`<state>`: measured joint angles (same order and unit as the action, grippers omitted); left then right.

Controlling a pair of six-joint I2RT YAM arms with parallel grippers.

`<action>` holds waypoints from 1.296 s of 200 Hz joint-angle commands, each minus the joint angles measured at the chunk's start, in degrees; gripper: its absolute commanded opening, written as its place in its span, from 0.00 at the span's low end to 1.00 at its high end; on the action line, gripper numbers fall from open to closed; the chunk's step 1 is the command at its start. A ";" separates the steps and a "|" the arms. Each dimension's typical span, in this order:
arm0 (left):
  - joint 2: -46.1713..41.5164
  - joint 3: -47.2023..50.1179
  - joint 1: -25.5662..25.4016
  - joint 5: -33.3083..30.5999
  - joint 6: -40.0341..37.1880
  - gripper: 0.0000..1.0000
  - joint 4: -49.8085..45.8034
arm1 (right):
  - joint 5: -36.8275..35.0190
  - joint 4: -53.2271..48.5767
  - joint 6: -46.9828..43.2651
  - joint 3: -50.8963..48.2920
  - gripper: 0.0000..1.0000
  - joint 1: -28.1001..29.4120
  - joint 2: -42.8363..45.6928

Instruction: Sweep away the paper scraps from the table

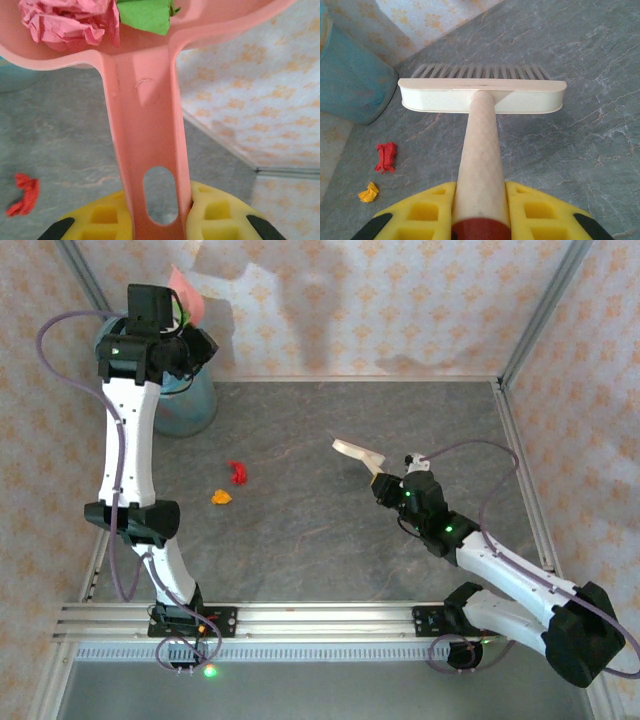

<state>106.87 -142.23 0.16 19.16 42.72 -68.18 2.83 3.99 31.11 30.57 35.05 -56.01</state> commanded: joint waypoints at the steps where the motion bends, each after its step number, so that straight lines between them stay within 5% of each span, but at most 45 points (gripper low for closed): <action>1: 2.20 -0.42 2.77 5.63 6.13 0.00 8.55 | -1.08 3.44 0.62 0.06 0.00 -0.15 -0.28; 41: 9.23 -0.89 7.39 14.28 15.98 0.00 17.08 | -1.49 3.18 0.82 0.41 0.00 -0.15 -0.94; 116: 12.07 0.77 9.53 16.72 24.34 0.00 26.08 | -1.78 2.74 0.94 1.11 0.00 -0.13 -2.09; 162: 6.66 9.79 10.24 17.84 28.21 0.00 33.85 | -2.22 2.09 1.11 1.64 0.00 -0.14 -2.79; 259: -8.89 22.87 10.58 16.18 23.42 0.00 30.86 | -2.98 1.37 1.76 1.87 0.00 -0.14 -3.03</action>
<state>103.74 -123.13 10.61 35.57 68.66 -38.61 2.33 3.90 32.01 30.63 35.03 -59.20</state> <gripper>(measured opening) 0.199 0.226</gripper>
